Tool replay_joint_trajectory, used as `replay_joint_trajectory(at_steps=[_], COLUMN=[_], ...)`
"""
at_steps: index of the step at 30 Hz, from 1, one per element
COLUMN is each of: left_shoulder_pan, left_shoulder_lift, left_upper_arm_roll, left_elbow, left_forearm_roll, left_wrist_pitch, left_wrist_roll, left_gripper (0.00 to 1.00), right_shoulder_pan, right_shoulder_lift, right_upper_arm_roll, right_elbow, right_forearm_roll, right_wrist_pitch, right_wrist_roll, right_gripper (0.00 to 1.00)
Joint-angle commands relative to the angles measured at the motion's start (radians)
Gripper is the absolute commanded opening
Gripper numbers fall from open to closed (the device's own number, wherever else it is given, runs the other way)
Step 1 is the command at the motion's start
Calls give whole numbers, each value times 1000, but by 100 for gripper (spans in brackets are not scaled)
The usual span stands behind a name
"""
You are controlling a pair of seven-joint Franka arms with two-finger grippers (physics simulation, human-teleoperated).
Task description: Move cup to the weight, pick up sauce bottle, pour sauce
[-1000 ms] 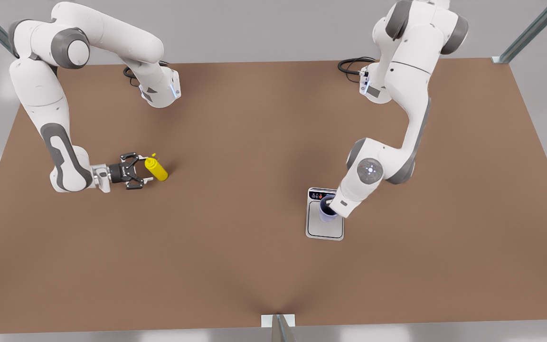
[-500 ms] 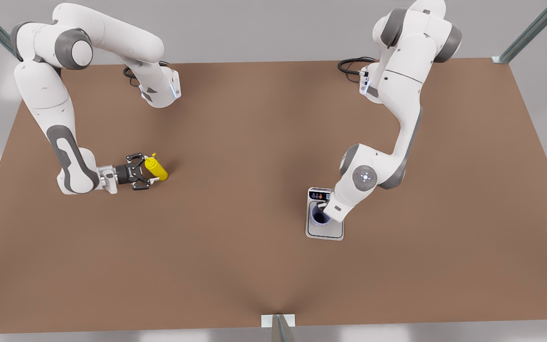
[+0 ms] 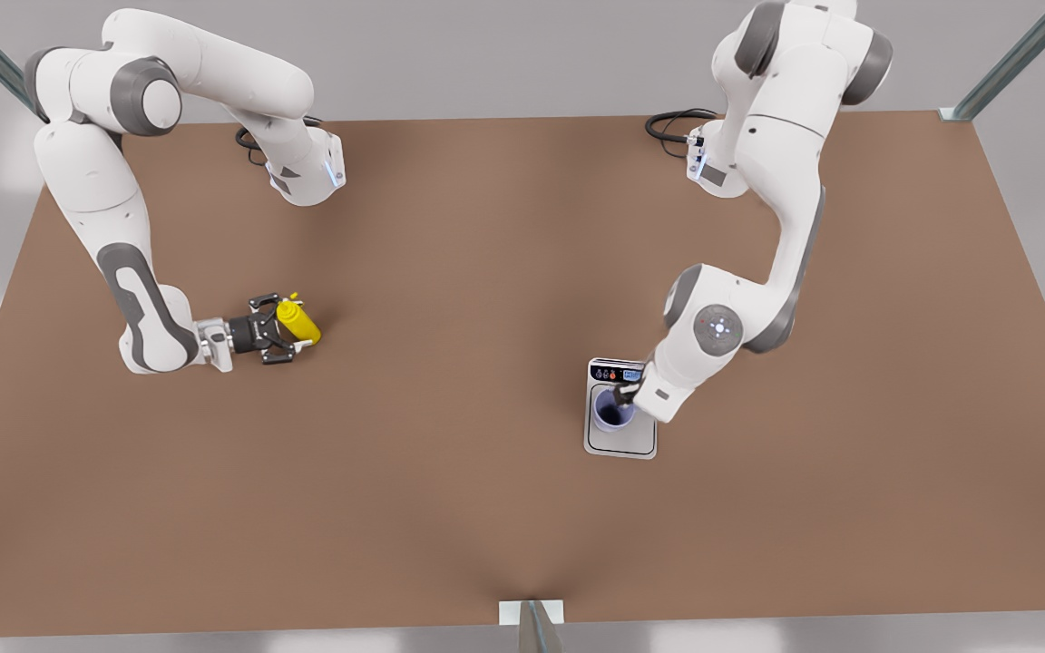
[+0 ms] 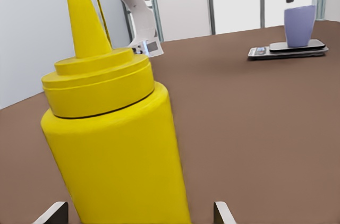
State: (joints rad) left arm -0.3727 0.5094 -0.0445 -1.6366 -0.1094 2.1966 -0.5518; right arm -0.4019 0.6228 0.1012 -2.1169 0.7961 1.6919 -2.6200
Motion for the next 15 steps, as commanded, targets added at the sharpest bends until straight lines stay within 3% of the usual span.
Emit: replay_joint_trajectory(at_steps=[1, 2, 4, 6, 8, 10, 15], left_shoulder_pan=[0, 5, 8, 6, 5, 3, 14], left_shoulder_lift=[0, -5, -38, -75, -101, -154, -272], left_upper_arm_roll=[2, 28, 86, 179, 245, 367, 434], left_elbow=[7, 20, 20, 20, 18, 20, 18], left_forearm_roll=[-1, -1, -52, -98, -82, -82, -73], left_wrist_pitch=[-12, -47, -104, -179, -210, -305, -406], left_wrist_roll=[1, 35, 142, 277, 303, 443, 503], left_gripper=[74, 75, 75, 76, 100, 100, 100], right_shoulder_pan=[0, -2, 0, 0, 21, 21, 20], right_shoulder_lift=[0, 1, 6, 6, 8, 8, 8], right_upper_arm_roll=[0, 0, 0, 0, 0, 0, 0], right_elbow=[0, 0, 0, 0, 2, 0, 0], right_forearm_roll=[0, 0, 0, 0, 17, 17, 17], right_wrist_pitch=[0, 0, 2, 2, 6, 8, 8], right_wrist_roll=[0, 0, 0, 2, 2, 2, 2], right_gripper=[100, 100, 72, 72, 72, 69, 60])
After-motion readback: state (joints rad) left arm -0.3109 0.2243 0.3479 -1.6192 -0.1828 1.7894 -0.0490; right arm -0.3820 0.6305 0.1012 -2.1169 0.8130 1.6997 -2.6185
